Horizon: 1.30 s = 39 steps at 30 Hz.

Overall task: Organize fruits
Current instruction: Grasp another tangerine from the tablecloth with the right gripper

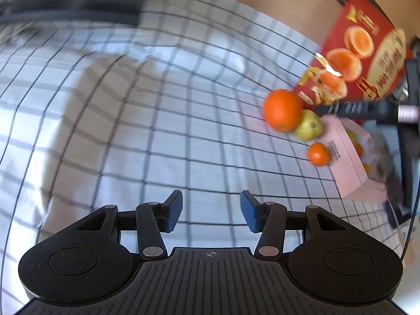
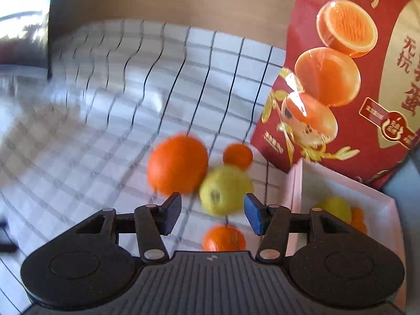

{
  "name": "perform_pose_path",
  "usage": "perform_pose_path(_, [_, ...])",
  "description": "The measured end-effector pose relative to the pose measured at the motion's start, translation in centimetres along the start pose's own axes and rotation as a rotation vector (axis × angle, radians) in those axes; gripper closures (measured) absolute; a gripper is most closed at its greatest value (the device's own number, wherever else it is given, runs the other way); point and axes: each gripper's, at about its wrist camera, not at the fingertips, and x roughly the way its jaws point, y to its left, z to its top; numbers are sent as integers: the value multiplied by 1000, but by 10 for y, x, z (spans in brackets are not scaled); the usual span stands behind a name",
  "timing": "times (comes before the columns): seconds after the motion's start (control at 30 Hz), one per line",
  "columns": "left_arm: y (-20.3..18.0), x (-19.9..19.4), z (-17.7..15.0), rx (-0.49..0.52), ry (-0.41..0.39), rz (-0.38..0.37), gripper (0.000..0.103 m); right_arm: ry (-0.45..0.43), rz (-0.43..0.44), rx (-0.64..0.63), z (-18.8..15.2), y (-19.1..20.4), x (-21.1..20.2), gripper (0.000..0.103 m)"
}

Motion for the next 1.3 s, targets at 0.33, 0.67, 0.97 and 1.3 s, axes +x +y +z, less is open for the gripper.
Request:
perform_pose_path(0.33, [28,-18,0,-60,-28,-29,50,231,-68,243,91,-32,105,56])
perform_pose_path(0.67, [34,-10,-7,-48,42,-19,50,307,-99,325,81,-42,141,62])
perform_pose_path(0.97, [-1,12,-7,62,83,-96,50,145,37,241,47,-29,26,62])
perform_pose_path(1.3, [-56,23,-26,294,145,-166,50,197,214,150,-48,37,-22,72])
